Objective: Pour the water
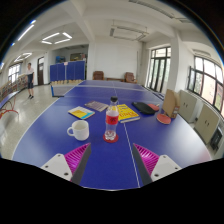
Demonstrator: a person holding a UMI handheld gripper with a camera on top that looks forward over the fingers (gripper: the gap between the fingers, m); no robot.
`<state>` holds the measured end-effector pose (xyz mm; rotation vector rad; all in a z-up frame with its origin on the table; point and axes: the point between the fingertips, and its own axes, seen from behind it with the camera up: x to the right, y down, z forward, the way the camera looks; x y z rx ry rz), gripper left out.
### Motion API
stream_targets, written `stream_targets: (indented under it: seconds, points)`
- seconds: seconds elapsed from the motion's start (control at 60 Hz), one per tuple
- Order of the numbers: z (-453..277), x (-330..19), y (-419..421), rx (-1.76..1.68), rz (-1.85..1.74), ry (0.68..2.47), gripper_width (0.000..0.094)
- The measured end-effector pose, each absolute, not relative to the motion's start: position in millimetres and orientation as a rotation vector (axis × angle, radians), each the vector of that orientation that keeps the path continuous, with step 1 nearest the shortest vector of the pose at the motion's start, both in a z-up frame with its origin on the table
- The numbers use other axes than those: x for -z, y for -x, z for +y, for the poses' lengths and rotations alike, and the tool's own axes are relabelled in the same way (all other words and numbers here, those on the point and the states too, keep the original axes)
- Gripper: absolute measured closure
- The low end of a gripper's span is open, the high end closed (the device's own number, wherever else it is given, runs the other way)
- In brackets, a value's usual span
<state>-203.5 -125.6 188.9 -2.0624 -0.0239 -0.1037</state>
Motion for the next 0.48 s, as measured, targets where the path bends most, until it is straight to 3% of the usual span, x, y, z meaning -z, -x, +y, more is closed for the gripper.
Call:
stream_targets:
  seconds: [0.267,0.483]
  points:
    - [-193.1,-209.0,214.6,0.127,-0.017,2.048,0.0086]
    - [-200.2,-225.2,213.4,0.139,-0.011,2.001,0.0084]
